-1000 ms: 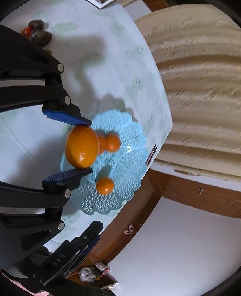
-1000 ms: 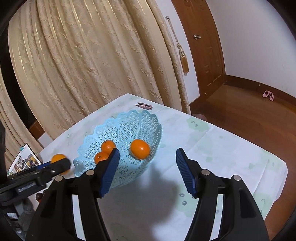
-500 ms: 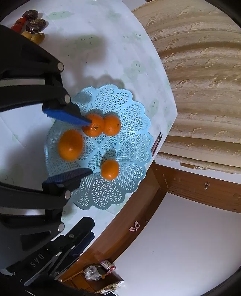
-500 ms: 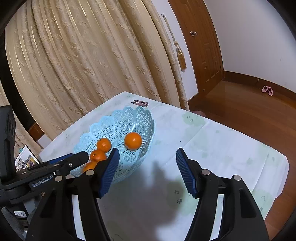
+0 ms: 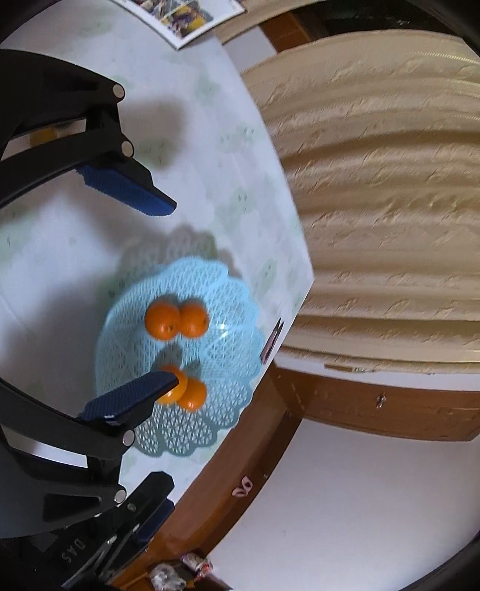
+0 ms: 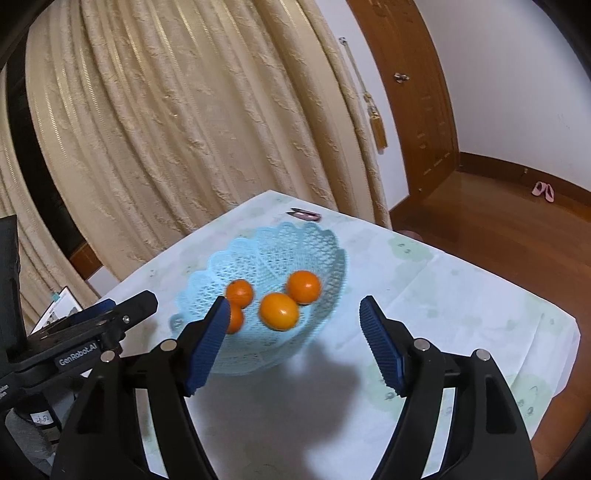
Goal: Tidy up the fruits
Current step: 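Lower the held orange into the blue basket and open the left tool, then grasp a dark brown round fruit with the left tool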
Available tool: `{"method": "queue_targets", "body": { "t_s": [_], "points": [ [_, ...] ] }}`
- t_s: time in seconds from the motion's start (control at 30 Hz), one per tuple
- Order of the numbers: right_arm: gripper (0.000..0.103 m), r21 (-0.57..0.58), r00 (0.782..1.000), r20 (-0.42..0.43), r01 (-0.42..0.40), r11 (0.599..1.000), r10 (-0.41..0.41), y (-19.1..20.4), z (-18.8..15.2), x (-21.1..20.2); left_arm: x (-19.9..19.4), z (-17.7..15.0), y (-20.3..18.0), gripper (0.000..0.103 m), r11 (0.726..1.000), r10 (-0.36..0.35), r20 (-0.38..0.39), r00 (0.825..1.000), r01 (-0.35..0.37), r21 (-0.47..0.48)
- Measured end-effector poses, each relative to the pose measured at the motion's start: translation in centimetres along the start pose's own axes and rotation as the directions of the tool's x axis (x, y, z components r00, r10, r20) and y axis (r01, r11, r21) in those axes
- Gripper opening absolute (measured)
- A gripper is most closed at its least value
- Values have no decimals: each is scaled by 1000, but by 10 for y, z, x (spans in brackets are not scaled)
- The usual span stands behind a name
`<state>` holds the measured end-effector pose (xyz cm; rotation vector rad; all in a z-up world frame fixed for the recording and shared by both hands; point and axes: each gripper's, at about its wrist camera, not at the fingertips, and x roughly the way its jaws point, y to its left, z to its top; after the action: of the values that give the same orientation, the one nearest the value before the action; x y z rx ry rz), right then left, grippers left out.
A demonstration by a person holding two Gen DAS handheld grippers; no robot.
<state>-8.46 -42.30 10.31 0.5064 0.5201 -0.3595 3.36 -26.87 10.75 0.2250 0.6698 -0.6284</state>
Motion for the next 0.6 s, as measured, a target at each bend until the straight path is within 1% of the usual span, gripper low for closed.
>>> {"method": "queue_targets", "body": {
  "t_s": [0.07,0.1,0.2,0.3,0.5,0.6],
  "points": [
    [78,-12,1000,1,-13,1000,13,8,-1,-2,-8,-2,6,91,999,32,22,999,-32,8],
    [82,-22,1000,3,-23,999,23,13,-2,-2,-11,-3,8,91,999,44,30,999,-44,11],
    [83,-48,999,1,-47,998,47,28,-4,-3,-20,-8,19,91,996,84,43,996,-85,20],
    [89,-67,997,-4,-76,995,76,42,-7,-3,-28,-14,35,91,993,115,43,992,-115,7],
    [90,-110,992,-26,-126,986,124,72,-16,-1,-47,-21,76,91,984,173,39,984,-171,-49],
    [90,-133,988,-44,-149,980,145,87,-22,1,-55,-26,98,91,980,186,17,982,-184,-78]
  ]
}}
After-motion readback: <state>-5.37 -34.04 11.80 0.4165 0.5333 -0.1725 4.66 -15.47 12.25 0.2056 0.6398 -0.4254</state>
